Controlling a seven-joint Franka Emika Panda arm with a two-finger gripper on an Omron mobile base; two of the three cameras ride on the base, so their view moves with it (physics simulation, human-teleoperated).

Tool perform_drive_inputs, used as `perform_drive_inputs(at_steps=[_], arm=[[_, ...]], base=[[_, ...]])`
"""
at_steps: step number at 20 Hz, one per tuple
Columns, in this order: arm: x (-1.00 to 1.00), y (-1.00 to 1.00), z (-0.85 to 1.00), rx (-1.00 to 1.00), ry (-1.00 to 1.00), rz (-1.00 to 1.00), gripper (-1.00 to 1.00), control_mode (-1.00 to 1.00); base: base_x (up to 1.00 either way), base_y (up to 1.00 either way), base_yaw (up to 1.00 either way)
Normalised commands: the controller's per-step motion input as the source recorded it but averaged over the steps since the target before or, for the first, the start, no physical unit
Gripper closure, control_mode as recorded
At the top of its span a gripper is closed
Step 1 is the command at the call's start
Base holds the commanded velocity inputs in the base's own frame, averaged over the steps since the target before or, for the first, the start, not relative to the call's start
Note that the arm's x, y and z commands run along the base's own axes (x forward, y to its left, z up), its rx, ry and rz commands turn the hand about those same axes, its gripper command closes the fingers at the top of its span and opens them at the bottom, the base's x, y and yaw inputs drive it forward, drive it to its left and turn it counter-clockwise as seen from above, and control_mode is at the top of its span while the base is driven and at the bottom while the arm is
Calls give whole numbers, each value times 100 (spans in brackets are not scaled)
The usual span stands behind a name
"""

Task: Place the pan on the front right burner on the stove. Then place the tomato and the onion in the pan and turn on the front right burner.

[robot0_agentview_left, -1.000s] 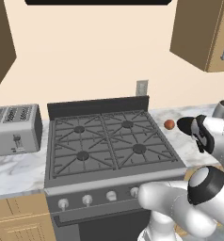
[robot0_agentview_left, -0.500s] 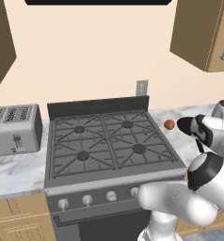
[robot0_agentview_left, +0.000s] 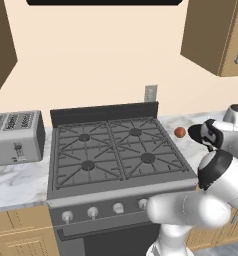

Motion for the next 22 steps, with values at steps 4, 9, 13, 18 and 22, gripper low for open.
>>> perform_drive_inputs(at_steps=[4,9,13,18,22], arm=[[22,-8,-12,0,0,0,-100,-100],[12,-9,-17,0,0,0,-100,-100],[11,-11,-10,0,0,0,-100,-100],[10,-8,-4,0,0,0,-100,-100],[6,-3,-8,0,0,0,-100,-100]], base=[[0,0,0],[0,0,0],[0,0,0],[0,0,0],[0,0,0]])
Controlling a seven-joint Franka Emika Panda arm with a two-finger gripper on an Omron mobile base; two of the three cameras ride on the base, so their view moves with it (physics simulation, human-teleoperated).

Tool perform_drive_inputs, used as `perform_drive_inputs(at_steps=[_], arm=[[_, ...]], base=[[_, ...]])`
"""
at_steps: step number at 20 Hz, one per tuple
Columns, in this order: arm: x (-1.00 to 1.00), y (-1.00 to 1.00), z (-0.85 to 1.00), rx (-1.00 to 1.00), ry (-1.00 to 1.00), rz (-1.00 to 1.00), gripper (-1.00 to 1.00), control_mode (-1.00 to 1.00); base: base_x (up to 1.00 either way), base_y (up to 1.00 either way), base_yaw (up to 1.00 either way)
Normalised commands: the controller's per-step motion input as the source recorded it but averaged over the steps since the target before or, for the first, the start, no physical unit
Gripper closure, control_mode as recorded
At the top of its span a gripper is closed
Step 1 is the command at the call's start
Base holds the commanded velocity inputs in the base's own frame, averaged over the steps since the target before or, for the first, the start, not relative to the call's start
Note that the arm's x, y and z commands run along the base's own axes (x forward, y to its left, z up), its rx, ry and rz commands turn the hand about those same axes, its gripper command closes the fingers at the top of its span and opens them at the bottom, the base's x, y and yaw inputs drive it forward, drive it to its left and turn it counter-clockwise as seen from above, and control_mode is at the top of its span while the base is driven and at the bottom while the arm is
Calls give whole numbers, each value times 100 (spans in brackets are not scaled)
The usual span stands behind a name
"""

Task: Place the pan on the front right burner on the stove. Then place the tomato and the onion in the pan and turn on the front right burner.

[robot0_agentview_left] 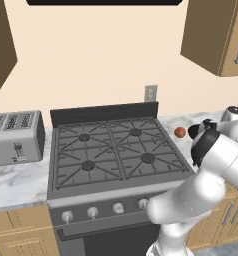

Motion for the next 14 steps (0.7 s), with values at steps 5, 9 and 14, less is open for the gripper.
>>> perform_drive_inputs(at_steps=[5,9,14], arm=[[4,0,-11,0,0,0,-100,-100],[9,0,-10,0,0,0,-100,-100],[13,-1,-6,0,0,1,-100,-100]], base=[[0,0,0],[0,0,0],[0,0,0]])
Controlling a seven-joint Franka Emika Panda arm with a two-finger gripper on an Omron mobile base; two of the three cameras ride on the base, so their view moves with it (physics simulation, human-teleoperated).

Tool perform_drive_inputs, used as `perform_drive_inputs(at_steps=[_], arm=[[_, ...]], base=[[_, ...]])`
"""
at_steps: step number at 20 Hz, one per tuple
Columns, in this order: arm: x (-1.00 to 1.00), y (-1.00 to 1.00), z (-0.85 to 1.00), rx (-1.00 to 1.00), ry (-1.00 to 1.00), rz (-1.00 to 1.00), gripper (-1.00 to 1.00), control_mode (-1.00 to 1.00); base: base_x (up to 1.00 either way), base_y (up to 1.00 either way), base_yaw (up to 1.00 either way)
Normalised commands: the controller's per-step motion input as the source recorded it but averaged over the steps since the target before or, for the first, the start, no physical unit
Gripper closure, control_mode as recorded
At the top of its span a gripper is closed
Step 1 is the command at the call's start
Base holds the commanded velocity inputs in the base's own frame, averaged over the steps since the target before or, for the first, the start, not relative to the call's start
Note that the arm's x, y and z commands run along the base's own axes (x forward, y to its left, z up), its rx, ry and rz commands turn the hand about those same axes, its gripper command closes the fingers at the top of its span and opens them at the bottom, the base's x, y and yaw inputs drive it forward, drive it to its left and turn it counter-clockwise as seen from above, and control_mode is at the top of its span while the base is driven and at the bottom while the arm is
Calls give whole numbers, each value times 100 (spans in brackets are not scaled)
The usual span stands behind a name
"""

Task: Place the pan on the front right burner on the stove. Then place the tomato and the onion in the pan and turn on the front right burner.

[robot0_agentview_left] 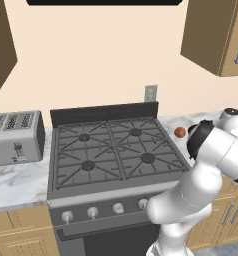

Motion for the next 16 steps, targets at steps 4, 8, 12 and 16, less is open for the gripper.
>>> perform_drive_inputs(at_steps=[4,8,12,16], arm=[[9,-6,-9,0,0,4,-100,-100],[1,-13,-9,0,0,3,-100,-100],[0,-10,-9,0,0,2,-100,-100],[0,-6,-19,0,0,3,-100,-100]], base=[[0,0,0],[0,0,0],[0,0,0],[0,0,0]])
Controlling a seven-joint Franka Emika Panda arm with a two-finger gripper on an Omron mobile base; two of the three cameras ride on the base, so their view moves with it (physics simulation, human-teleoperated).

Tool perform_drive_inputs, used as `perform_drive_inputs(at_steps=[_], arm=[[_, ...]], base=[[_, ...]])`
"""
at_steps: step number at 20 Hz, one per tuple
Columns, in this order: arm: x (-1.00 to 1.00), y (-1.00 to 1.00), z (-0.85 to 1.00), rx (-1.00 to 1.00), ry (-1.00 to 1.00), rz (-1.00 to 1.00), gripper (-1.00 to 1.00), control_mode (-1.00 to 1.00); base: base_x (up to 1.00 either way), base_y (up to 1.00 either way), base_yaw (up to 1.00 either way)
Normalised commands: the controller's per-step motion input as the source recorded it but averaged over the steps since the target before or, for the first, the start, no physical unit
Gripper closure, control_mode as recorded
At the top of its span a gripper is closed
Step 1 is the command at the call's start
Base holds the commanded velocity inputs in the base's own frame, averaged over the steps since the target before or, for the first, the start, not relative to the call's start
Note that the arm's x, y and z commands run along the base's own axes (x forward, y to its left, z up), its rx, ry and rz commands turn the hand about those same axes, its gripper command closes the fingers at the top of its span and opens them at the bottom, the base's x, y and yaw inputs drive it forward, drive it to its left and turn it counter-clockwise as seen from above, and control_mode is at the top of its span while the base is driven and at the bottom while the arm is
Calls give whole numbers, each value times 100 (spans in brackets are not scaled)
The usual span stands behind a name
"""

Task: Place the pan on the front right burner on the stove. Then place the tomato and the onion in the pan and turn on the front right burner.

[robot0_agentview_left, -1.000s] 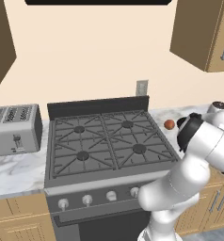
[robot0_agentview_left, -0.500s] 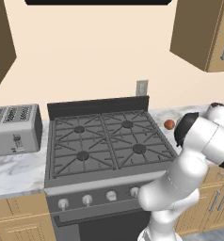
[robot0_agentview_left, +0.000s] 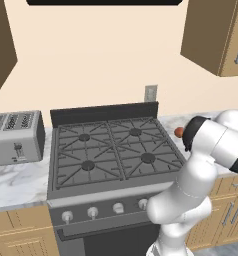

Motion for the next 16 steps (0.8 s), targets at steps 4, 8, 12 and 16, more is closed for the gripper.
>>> perform_drive_inputs(at_steps=[4,8,12,16], arm=[[0,0,-15,0,0,4,-100,-100],[4,0,-8,0,0,4,-100,-100],[11,0,-3,0,0,4,-100,-100],[17,0,-5,0,0,5,-100,-100]], base=[[0,0,0],[0,0,0],[0,0,0],[0,0,0]])
